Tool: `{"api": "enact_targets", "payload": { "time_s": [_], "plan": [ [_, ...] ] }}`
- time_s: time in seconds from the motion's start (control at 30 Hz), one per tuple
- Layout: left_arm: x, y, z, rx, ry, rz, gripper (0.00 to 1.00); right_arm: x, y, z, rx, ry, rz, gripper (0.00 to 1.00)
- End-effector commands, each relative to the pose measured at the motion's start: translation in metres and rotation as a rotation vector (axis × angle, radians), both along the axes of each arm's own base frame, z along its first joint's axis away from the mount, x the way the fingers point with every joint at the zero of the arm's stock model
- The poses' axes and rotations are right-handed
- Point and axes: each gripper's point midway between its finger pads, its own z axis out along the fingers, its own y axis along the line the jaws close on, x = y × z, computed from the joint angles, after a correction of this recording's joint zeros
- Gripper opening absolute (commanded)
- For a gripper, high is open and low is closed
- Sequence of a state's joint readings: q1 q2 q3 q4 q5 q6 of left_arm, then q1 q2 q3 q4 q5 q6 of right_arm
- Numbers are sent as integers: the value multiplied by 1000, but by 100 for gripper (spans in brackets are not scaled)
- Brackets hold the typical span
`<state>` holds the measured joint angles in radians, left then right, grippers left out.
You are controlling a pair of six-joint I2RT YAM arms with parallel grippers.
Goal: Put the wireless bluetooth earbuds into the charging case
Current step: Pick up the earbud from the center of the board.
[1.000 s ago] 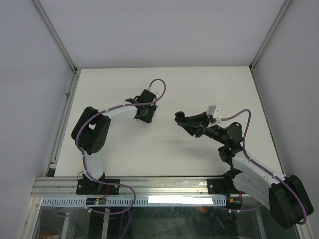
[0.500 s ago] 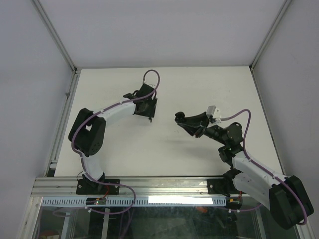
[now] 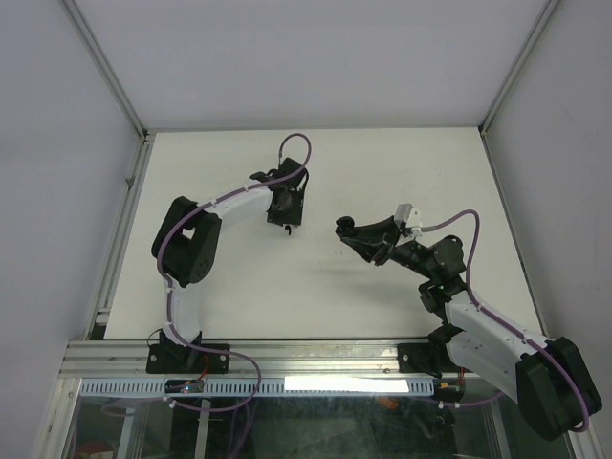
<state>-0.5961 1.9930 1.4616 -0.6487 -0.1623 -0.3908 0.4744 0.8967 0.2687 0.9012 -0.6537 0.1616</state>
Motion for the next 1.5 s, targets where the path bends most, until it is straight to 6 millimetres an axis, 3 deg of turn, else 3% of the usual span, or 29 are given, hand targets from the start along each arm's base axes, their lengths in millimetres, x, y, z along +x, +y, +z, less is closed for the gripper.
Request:
{"api": "enact_targets", "payload": {
  "time_s": [0.0, 0.27, 0.6, 0.83, 1.27, 1.4, 1.47],
  "plan": [
    [0, -9, 7, -16, 10, 4, 45, 3, -4, 12, 15, -48, -29, 0],
    [0, -10, -9, 15, 39, -12, 38, 4, -1, 10, 15, -36, -18, 0],
    [-4, -12, -23, 36, 74, -27, 35, 6, -1, 10, 9, -35, -19, 0],
    [-5, -13, -22, 29, 79, -36, 24, 7, 0, 8, 3, -28, -19, 0],
    [4, -19, 35, -79, -85, -43, 9, 9, 1, 9, -8, -45, -17, 0],
    [5, -23, 67, -150, -172, -55, 7, 11, 3, 12, 5, -56, -19, 0],
    [4, -27, 94, -213, -240, -72, 7, 12, 4, 13, 10, -60, -14, 0]
  ]
}}
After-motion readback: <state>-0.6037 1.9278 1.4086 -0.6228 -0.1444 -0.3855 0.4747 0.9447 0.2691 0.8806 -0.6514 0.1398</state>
